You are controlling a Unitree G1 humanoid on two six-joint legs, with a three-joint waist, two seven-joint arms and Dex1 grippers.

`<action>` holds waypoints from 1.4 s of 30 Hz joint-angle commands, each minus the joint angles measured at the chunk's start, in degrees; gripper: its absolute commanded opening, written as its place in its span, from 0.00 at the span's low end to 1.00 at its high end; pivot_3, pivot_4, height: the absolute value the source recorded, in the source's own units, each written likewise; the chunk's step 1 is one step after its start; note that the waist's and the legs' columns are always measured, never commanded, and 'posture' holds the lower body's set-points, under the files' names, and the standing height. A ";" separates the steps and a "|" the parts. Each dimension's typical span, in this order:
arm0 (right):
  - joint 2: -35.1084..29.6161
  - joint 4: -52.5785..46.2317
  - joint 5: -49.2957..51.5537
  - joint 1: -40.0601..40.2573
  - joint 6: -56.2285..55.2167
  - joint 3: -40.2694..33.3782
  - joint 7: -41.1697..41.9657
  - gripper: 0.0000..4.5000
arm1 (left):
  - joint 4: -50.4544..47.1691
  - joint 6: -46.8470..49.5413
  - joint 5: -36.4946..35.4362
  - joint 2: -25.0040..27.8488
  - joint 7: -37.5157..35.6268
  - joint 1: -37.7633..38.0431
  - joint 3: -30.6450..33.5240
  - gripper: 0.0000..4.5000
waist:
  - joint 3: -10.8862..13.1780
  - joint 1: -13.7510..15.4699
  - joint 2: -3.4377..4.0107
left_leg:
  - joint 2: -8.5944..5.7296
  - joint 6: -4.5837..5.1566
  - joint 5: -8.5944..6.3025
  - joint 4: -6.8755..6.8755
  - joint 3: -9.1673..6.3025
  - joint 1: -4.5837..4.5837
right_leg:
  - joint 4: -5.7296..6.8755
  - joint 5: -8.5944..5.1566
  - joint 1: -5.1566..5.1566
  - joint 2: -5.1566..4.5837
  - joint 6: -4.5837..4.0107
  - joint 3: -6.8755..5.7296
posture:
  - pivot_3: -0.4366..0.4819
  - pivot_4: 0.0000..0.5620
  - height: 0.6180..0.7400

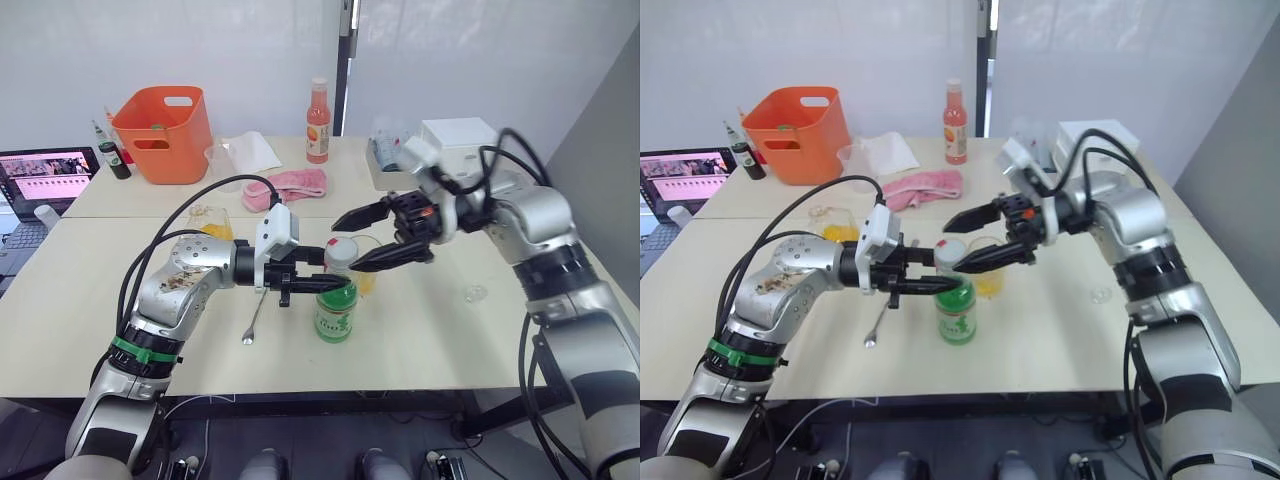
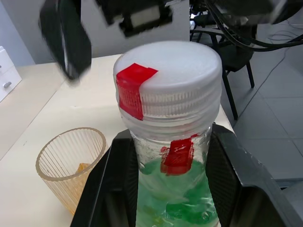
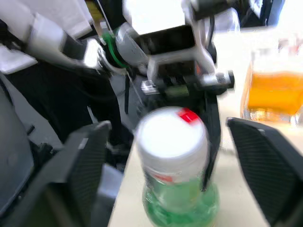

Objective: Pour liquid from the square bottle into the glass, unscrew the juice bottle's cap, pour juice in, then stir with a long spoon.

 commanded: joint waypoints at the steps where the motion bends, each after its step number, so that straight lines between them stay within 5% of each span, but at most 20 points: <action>1: -1.40 -13.77 8.61 3.17 7.03 -10.17 -6.35 0.99 | 1.63 0.55 3.26 1.35 0.04 1.51 -1.41 0.33 | 0.00 -0.09 0.00 | 0.01 0.00 0.00 -0.01 -0.03 0.00 | 0.00 0.00 0.01 0.00 0.00 -0.01 | 0.48 0.27 0.79; 8: 2.78 -39.81 9.17 14.31 19.84 -18.75 -43.51 0.99 | 2.10 0.34 3.38 1.02 0.24 1.40 -1.42 0.33 | 0.00 -0.12 0.00 | 0.02 -0.01 0.00 -0.01 -0.13 0.08 | 0.04 0.00 0.04 -0.02 0.00 0.04 | 0.48 0.27 0.79; 14: 9.17 -52.17 12.62 19.90 31.36 -20.31 -65.34 0.99 | 2.53 0.29 3.31 0.95 0.22 1.02 -1.40 0.33 | 0.00 -0.19 0.00 | -0.03 -0.01 0.00 0.01 -0.11 0.04 | 0.03 0.00 0.02 -0.06 0.00 0.06 | 0.48 0.27 0.79; 22: 11.68 -55.80 15.42 20.22 38.12 -21.31 -76.55 0.99 | 3.06 -0.06 3.23 1.00 -0.39 0.63 -1.64 0.33 | 0.00 -0.16 0.00 | -0.03 0.00 0.00 0.03 -0.10 0.04 | 0.01 0.00 0.06 -0.04 0.00 0.03 | 0.48 0.27 0.79; 33: 11.49 -55.53 17.77 20.27 38.37 -20.71 -79.64 0.99 | 3.15 -0.04 3.23 1.05 -0.61 0.40 -1.55 0.33 | -0.01 -0.22 0.00 | -0.03 0.00 0.00 0.02 -0.05 0.04 | 0.00 0.00 0.06 -0.02 0.00 0.03 | 0.48 0.27 0.79; 39: 11.48 -55.44 18.38 20.65 37.92 -20.32 -80.51 0.50 | 2.65 0.15 3.19 1.19 -0.47 0.64 -1.47 0.33 | -0.01 -0.23 0.00 | -0.03 0.00 0.00 0.02 -0.05 0.04 | 0.00 0.00 0.06 -0.02 0.00 0.03 | 0.48 0.27 0.79; 42: 11.28 -55.44 18.84 20.86 37.74 -20.31 -80.74 0.36 | 2.40 0.29 3.16 1.30 -0.38 0.74 -1.41 0.33 | 0.00 -0.22 0.00 | -0.03 0.00 0.00 0.02 -0.06 0.04 | 0.00 0.00 0.06 -0.02 0.01 0.03 | 0.48 0.27 0.79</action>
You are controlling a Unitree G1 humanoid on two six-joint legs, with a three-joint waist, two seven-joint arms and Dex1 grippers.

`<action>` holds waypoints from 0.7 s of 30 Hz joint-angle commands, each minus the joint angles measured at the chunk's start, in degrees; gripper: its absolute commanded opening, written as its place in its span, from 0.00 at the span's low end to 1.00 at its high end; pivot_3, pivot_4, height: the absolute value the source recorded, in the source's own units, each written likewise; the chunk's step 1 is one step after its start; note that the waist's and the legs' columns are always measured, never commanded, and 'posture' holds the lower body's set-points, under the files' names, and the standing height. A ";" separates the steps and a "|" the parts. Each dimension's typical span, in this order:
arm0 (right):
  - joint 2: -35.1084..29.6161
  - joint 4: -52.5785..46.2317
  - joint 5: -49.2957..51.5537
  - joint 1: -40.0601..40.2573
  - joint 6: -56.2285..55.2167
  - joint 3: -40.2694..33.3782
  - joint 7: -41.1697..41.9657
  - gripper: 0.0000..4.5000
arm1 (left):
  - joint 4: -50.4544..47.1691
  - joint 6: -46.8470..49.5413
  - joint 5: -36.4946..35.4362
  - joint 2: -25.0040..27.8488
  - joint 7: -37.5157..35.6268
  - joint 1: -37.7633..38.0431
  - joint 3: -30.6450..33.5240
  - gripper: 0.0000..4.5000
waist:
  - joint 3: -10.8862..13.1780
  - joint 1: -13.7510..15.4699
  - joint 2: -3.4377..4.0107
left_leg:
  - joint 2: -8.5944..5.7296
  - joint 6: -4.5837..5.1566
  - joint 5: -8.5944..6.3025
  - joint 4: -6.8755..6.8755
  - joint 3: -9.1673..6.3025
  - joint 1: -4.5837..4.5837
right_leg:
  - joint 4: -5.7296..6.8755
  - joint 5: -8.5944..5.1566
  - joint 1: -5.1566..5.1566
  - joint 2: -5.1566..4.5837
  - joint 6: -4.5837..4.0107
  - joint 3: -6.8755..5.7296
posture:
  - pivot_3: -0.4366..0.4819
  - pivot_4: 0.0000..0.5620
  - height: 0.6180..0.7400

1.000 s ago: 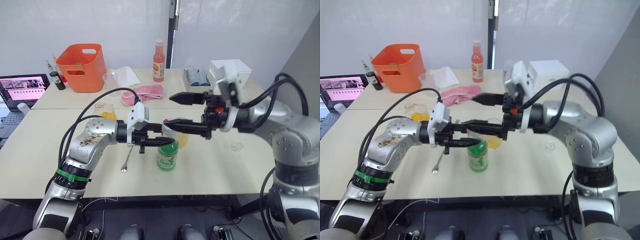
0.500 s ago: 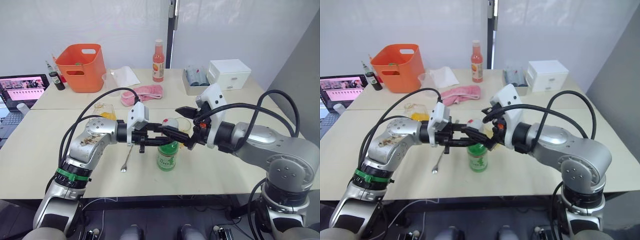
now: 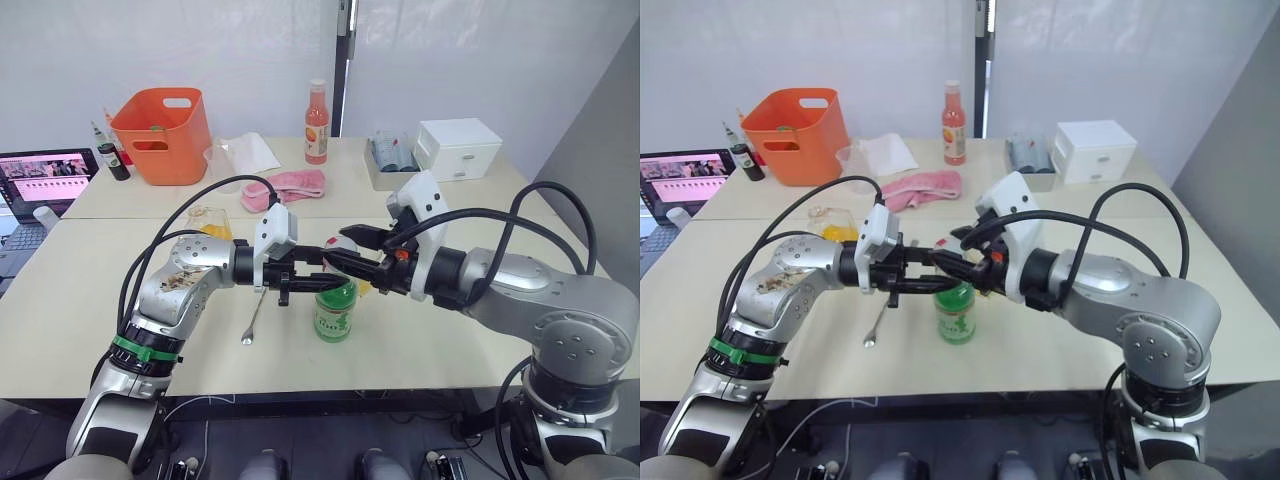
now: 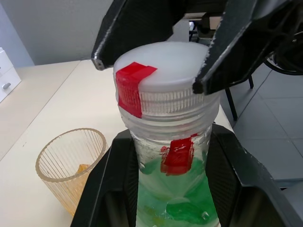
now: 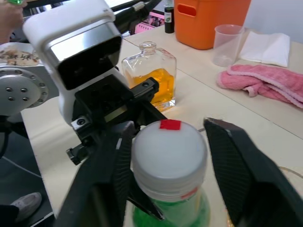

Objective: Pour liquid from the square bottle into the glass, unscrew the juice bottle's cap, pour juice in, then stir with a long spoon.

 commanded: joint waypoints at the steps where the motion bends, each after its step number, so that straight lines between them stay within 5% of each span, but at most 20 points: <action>1: -0.44 -1.03 0.27 -0.17 -1.22 -1.04 -0.76 0.36 | 1.16 1.27 3.17 1.43 0.26 1.11 -1.34 0.33 | 0.00 0.00 0.00 | 0.00 0.00 0.00 0.00 0.00 0.00 | 0.00 0.00 0.00 0.00 0.00 0.00 | 0.48 0.27 0.79; 9: -2.59 1.48 -1.15 0.23 -4.64 0.71 5.26 0.36 | 0.86 1.50 3.20 1.72 0.43 1.32 -1.20 0.33 | 0.00 0.00 0.00 | 0.00 0.00 0.00 0.00 0.01 0.00 | -0.01 0.00 0.00 0.00 0.00 0.00 | 0.48 0.27 0.79; 16: -18.07 19.15 -13.36 -3.66 -23.90 14.82 45.18 0.36 | 0.91 1.48 3.14 2.15 -0.10 1.35 -1.63 0.33 | 0.00 0.01 0.00 | -0.01 0.00 0.00 0.00 0.04 0.07 | -0.11 -0.01 0.13 0.02 0.02 -0.03 | 0.48 0.27 0.79; 21: -19.12 36.89 -22.73 -13.92 -35.16 23.99 66.75 0.36 | 0.68 1.67 2.96 2.35 -0.26 1.30 -1.68 0.33 | -0.01 0.04 0.00 | 0.02 0.00 0.00 -0.01 0.07 0.10 | -0.10 -0.01 0.12 0.06 0.02 -0.01 | 0.48 0.27 0.79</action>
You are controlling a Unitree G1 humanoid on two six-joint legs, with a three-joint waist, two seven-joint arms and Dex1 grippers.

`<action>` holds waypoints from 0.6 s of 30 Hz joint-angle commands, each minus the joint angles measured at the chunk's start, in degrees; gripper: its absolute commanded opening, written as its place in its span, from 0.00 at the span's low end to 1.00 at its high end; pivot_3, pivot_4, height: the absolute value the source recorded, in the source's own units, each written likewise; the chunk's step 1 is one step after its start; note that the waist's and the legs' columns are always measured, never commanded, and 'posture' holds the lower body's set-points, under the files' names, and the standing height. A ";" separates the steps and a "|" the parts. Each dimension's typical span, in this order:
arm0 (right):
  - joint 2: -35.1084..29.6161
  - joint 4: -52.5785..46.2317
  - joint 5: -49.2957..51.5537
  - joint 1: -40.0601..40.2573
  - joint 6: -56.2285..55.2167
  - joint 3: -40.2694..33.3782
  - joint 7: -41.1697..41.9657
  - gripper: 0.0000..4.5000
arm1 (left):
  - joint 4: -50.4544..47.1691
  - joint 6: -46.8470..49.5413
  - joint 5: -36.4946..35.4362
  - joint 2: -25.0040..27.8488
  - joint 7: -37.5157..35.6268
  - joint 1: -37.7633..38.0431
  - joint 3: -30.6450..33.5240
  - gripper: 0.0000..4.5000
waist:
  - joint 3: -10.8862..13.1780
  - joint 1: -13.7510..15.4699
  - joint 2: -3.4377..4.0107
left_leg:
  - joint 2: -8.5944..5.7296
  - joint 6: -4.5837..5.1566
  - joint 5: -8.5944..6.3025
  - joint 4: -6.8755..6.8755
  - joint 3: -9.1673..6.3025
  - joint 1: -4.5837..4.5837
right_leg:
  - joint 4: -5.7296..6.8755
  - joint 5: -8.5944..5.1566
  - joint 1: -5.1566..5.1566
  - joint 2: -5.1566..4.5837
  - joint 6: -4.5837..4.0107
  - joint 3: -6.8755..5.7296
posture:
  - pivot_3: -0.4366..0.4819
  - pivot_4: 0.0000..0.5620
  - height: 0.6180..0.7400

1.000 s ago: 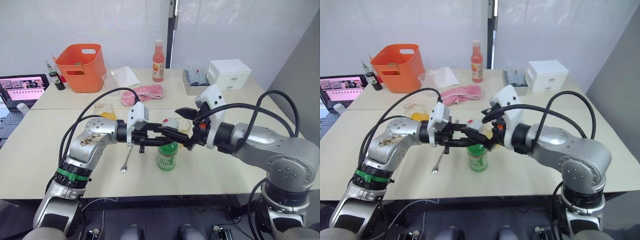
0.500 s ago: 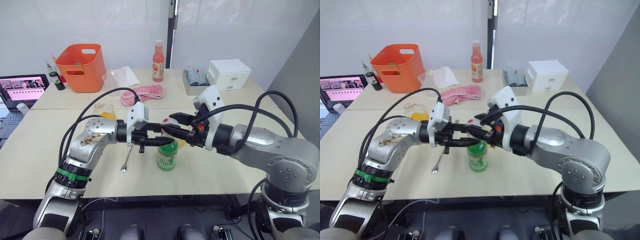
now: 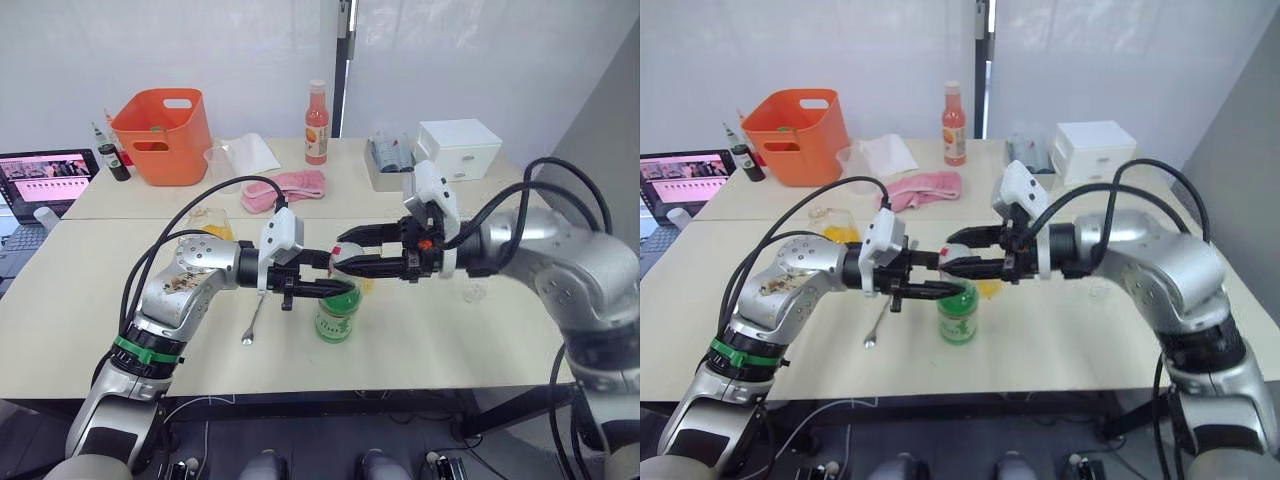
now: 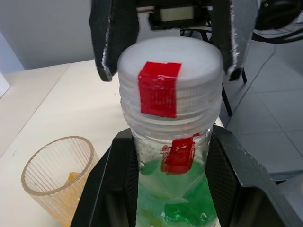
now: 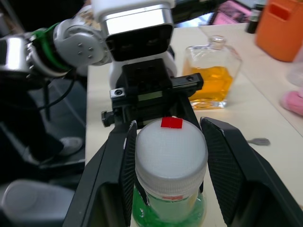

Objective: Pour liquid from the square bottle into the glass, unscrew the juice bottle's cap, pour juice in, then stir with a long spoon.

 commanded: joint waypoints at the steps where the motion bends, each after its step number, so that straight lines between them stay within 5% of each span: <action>1: -0.53 11.91 -7.43 -4.85 -5.47 6.93 15.53 0.36 | 2.39 1.79 2.75 2.15 0.16 1.31 -0.24 0.33 | 0.00 0.04 0.00 | 0.00 0.00 0.00 0.00 0.01 -0.02 | 0.00 0.00 -0.01 -0.01 0.00 0.01 | 0.48 0.27 0.79; 7: 4.51 27.09 -12.42 -14.52 -11.35 10.45 27.82 0.36 | 2.64 1.85 2.61 2.25 0.25 1.11 -0.32 0.33 | 0.00 0.20 0.00 | 0.00 0.00 0.00 0.01 0.01 -0.05 | 0.04 0.00 -0.05 -0.02 0.00 -0.01 | 0.48 0.27 0.79; 18: 3.66 30.49 -7.71 -17.27 -14.80 14.81 28.58 0.36 | 4.39 1.07 2.89 1.64 -0.08 0.09 -0.44 0.33 | 0.00 0.19 0.00 | -0.01 0.00 0.00 0.01 0.01 -0.04 | 0.11 0.01 -0.08 -0.05 -0.01 -0.01 | 0.48 0.27 0.79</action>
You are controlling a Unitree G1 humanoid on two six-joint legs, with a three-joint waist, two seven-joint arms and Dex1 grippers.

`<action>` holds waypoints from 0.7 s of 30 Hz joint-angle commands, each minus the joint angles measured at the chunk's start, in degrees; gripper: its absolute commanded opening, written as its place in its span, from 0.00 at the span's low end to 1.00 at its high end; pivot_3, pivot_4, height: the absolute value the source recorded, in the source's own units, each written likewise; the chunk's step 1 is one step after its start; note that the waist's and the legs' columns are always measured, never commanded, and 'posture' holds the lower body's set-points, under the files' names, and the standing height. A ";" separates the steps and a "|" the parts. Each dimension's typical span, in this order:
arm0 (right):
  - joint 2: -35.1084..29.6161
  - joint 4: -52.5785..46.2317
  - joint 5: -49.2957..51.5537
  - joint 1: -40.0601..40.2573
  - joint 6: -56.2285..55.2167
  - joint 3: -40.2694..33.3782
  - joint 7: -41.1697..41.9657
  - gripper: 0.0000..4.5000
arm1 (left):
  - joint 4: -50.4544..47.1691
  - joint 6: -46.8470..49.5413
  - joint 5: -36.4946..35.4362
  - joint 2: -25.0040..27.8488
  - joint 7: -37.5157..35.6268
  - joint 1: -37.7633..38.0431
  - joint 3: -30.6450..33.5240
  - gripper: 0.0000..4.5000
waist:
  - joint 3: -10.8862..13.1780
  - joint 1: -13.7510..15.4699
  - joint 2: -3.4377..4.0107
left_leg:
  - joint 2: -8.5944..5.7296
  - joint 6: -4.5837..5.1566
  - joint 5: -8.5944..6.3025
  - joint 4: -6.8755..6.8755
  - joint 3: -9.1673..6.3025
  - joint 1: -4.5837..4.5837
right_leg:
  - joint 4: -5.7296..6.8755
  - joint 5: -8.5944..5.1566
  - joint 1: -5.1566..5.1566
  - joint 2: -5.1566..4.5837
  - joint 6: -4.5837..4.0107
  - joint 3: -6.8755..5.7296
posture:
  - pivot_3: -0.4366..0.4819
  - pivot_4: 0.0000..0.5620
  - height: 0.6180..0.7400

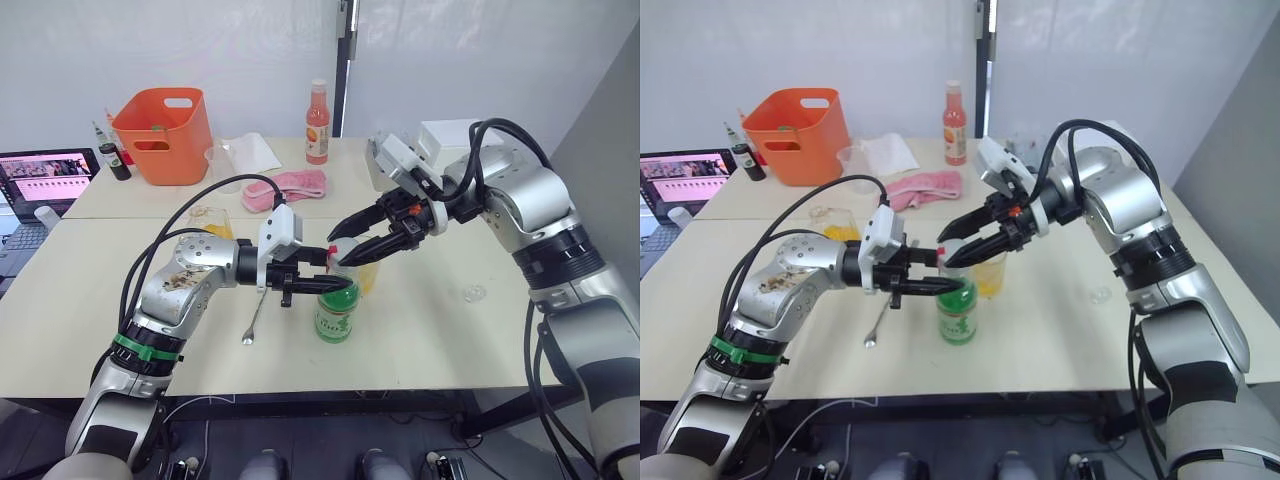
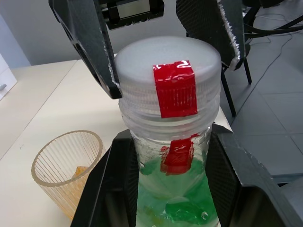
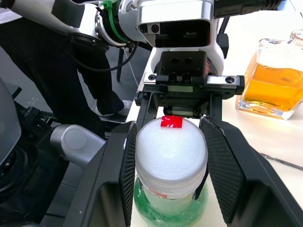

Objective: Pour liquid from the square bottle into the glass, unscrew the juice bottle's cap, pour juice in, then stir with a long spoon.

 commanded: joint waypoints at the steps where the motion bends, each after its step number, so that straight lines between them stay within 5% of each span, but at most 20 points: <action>1: -2.33 0.12 1.03 0.21 -0.68 2.60 2.88 0.36 | 2.59 0.95 2.97 1.60 -0.39 0.90 -0.61 0.33 | 0.00 0.01 0.00 | 0.00 0.00 0.00 0.00 0.00 0.00 | 0.00 0.00 0.00 0.00 0.00 0.00 | 0.48 0.27 0.79; 21: -0.70 5.30 3.93 -4.24 -4.28 3.24 2.88 0.36 | 1.46 1.16 3.31 2.08 -1.15 2.14 -1.04 0.33 | 0.00 -0.16 0.00 | 0.02 0.00 0.00 0.01 0.00 0.01 | 0.04 0.01 -0.02 0.01 -0.01 0.01 | 0.48 0.27 0.79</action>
